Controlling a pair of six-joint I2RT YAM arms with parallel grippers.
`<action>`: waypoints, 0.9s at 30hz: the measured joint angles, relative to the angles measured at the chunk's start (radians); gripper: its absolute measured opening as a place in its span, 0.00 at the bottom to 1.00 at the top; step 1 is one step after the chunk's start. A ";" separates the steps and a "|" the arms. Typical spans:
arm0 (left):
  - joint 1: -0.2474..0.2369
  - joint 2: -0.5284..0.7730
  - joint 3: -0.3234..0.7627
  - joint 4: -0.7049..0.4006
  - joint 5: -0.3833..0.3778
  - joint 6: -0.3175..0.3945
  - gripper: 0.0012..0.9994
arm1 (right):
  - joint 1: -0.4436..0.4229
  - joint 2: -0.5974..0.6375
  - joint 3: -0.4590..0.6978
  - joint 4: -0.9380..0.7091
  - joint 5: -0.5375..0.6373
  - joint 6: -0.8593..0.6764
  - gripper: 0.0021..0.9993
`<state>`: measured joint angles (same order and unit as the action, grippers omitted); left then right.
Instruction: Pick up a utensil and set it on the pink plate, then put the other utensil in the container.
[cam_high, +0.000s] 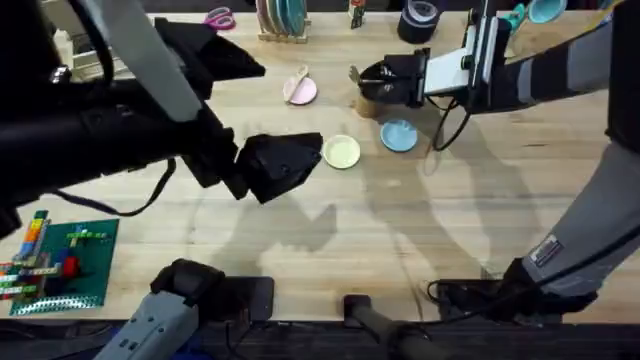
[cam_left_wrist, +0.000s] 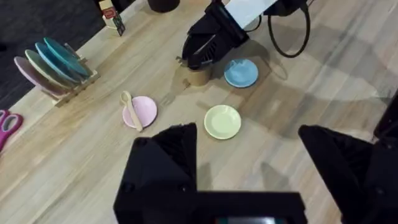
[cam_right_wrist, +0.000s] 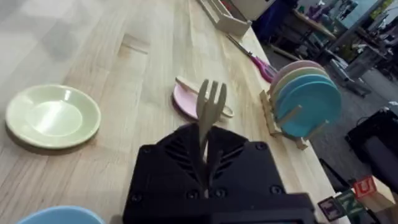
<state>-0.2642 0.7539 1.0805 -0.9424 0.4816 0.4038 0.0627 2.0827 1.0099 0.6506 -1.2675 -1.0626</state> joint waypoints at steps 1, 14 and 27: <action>0.000 0.000 0.000 0.000 0.000 0.000 1.00 | 0.000 0.000 0.001 0.000 0.000 0.000 0.03; 0.000 0.000 0.000 0.000 -0.007 0.000 1.00 | 0.000 0.000 0.003 0.001 -0.005 0.007 0.21; 0.000 0.000 0.000 -0.011 -0.011 0.000 1.00 | -0.009 0.000 0.003 0.081 -0.053 0.108 0.42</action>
<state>-0.2642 0.7539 1.0805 -0.9536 0.4711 0.4041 0.0534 2.0823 1.0130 0.7318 -1.3209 -0.9543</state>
